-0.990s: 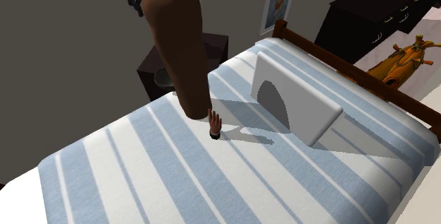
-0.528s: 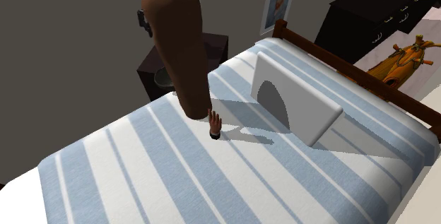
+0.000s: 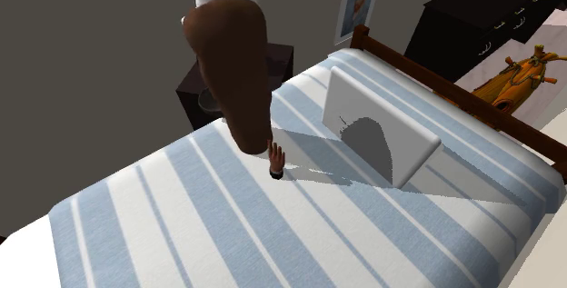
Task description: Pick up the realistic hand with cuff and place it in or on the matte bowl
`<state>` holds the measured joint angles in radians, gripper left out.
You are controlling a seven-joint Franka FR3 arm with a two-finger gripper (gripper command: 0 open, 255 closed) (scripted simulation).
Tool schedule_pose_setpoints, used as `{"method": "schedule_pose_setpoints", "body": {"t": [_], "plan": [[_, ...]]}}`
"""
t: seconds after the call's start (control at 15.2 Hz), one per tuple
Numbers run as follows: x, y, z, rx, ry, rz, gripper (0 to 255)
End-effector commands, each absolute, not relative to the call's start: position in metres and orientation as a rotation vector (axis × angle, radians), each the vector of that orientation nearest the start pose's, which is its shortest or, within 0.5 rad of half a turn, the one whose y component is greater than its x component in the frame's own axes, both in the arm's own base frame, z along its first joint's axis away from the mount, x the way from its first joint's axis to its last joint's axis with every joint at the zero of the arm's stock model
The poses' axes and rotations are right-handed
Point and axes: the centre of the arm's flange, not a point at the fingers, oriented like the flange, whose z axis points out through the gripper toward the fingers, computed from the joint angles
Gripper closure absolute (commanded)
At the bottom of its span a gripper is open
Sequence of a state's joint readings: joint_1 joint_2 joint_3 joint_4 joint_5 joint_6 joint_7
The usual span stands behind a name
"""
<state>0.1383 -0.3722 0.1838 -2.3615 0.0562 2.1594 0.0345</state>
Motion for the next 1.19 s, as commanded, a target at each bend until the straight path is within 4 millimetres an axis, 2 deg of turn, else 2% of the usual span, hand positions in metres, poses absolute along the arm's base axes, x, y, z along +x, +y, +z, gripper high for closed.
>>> {"method": "schedule_pose_setpoints", "body": {"t": [0.0,1.12], "plan": [[0.434,0.166,0.463,-3.096,-0.441,-0.270,0],[0.517,0.323,0.329,-3.089,-0.819,-0.370,0]]}}
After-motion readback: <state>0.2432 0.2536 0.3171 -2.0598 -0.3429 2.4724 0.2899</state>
